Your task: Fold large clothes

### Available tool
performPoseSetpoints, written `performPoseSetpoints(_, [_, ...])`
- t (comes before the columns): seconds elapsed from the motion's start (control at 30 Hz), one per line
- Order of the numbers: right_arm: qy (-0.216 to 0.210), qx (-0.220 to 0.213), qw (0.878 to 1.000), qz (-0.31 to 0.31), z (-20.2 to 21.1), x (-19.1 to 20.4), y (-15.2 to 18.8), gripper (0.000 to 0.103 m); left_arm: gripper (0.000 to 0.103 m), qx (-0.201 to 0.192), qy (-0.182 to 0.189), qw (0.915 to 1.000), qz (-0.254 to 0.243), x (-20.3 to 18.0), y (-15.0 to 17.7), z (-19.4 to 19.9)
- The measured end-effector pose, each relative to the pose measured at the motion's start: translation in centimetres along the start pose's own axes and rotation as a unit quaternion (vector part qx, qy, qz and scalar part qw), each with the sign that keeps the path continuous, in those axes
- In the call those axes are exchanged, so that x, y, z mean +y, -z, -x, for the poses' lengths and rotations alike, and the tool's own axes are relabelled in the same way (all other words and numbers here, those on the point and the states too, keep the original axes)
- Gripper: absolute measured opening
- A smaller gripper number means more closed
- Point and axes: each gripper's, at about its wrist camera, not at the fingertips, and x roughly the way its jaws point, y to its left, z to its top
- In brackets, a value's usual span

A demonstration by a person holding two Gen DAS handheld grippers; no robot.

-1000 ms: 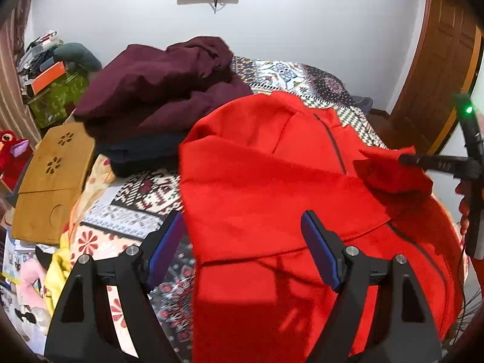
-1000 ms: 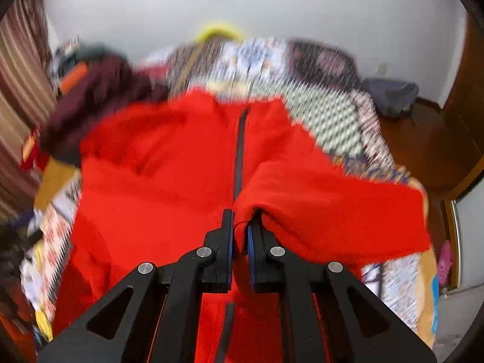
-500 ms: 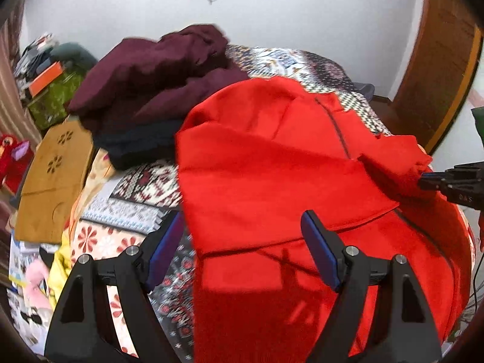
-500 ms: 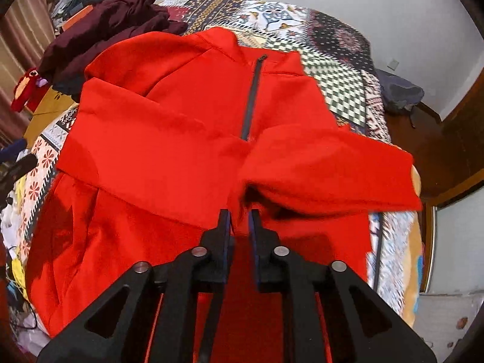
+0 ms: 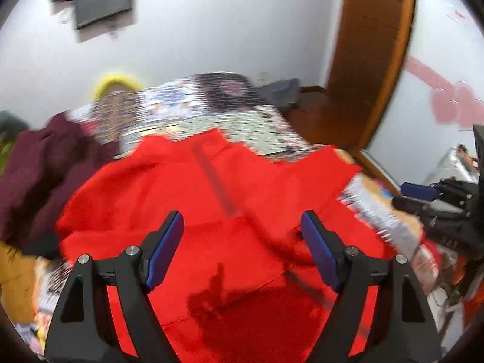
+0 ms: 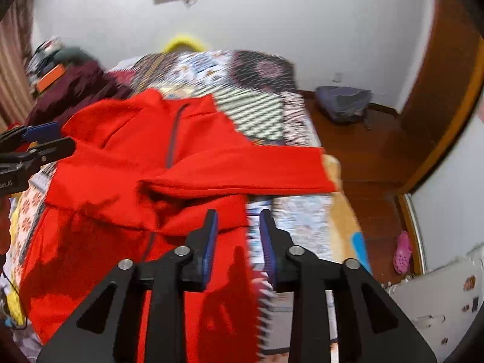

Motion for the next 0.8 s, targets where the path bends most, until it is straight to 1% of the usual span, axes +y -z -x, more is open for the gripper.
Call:
performPoseSetpoints(0.03, [0.005, -0.005, 1.000, -0.010, 0.1, -0.8, 0.2, 0.037, 0.079, 0.008, 0.019, 0.9997, -0.009, -1.5, -1.0, -1.1])
performPoseSetpoints(0.07, [0.007, -0.007, 1.000, -0.016, 0.2, -1.3, 0.3, 0.038, 0.079, 0.013, 0.027, 0.9994, -0.017, -2.4, -1.6, -1.8])
performPoseSetpoints(0.17, [0.008, -0.012, 0.999, -0.043, 0.4, -3.4, 0.8, 0.039, 0.079, 0.030, 0.043, 0.9972, -0.053, -5.8, -3.2, -4.5])
performPoseSetpoints(0.23, [0.026, -0.017, 0.998, -0.059, 0.4, -4.7, 1.1, 0.039, 0.079, 0.049, 0.056, 0.9947, -0.071, -7.8, -3.9, -6.6])
performPoseSetpoints(0.27, [0.033, -0.020, 0.997, -0.063, 0.5, -5.0, 1.3, 0.039, 0.079, 0.066, 0.065, 0.9924, -0.081, -9.0, -4.2, -8.3])
performPoseSetpoints(0.33, [0.054, -0.026, 0.996, -0.072, 0.6, -6.3, 1.6, 0.039, 0.079, 0.088, 0.066, 0.9902, -0.086, -10.4, -4.4, -10.6])
performPoseSetpoints(0.4, [0.061, -0.025, 0.995, -0.080, 0.6, -7.1, 1.7, 0.039, 0.079, 0.126, 0.076, 0.9854, -0.087, -11.8, -4.5, -13.8])
performPoseSetpoints(0.47, [0.066, -0.022, 0.993, -0.092, 0.3, -7.9, 1.9, 0.040, 0.078, 0.154, 0.083, 0.9810, -0.084, -12.5, -4.0, -16.2])
performPoseSetpoints(0.57, [0.061, -0.015, 0.992, -0.105, -0.3, -8.8, 2.1, 0.040, 0.076, 0.183, 0.099, 0.9746, -0.084, -13.0, -3.3, -18.8])
performPoseSetpoints(0.63, [0.056, -0.009, 0.992, -0.110, -0.8, -9.0, 2.4, 0.040, 0.070, 0.192, 0.100, 0.9741, -0.065, -12.5, -2.7, -20.2])
performPoseSetpoints(0.7, [0.051, -0.003, 0.993, -0.109, -1.5, -8.9, 2.6, 0.040, 0.057, 0.196, 0.102, 0.9740, -0.049, -11.7, -2.3, -21.0])
performPoseSetpoints(0.73, [0.047, 0.000, 0.993, -0.107, -1.8, -8.7, 2.6, 0.040, 0.053, 0.193, 0.103, 0.9748, -0.045, -11.4, -2.2, -21.1])
performPoseSetpoints(0.8, [0.040, 0.003, 0.994, -0.103, -2.0, -8.3, 2.6, 0.040, 0.021, 0.183, 0.081, 0.9787, -0.044, -10.7, -2.1, -20.9])
